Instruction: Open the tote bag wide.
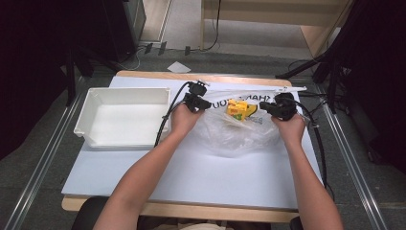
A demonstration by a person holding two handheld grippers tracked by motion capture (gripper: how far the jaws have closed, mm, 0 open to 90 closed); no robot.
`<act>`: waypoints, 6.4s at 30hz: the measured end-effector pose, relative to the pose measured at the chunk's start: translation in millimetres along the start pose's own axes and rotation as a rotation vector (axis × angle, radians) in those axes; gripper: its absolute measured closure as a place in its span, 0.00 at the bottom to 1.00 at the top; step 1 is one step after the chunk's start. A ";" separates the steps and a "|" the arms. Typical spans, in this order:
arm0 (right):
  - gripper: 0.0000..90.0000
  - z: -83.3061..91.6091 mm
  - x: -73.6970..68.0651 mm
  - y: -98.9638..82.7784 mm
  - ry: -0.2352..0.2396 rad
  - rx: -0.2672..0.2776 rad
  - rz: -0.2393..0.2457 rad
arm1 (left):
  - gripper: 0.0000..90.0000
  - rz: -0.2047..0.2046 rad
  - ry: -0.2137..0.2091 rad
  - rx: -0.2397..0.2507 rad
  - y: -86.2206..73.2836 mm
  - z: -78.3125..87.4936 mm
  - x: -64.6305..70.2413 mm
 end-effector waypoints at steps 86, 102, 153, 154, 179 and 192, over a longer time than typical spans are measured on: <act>1.00 57.3 74.6 -85.1 -0.242 -0.056 -0.146 | 1.00 0.123 0.178 -0.011 -14.9 -29.1 -34.7; 1.00 60.6 75.4 -87.7 -0.268 -0.060 -0.141 | 1.00 0.124 0.180 -0.009 -15.2 -29.1 -34.9; 0.93 52.7 -3.3 -10.3 -0.039 0.008 -0.025 | 1.00 0.029 -0.159 0.104 12.9 37.2 26.8; 0.97 50.3 -5.5 -7.3 -0.037 0.003 -0.012 | 1.00 0.031 -0.161 0.099 12.4 35.5 29.1; 1.00 -43.5 -6.8 1.6 0.052 -0.107 0.013 | 1.00 0.048 -0.190 0.030 -37.4 2.6 46.4; 1.00 -67.9 -2.7 -6.9 0.054 -0.154 -0.005 | 1.00 -0.028 -0.214 0.015 -66.5 6.0 61.4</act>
Point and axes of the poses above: each handheld gripper's, and its own axes: z roughly backward along the jaws, y roughly out of its top, x roughly to its right, the point moved 3 cm from there along -z, roughly forward along the jaws, and after that the axes turned 11 degrees about y, right-handed, at the moved point
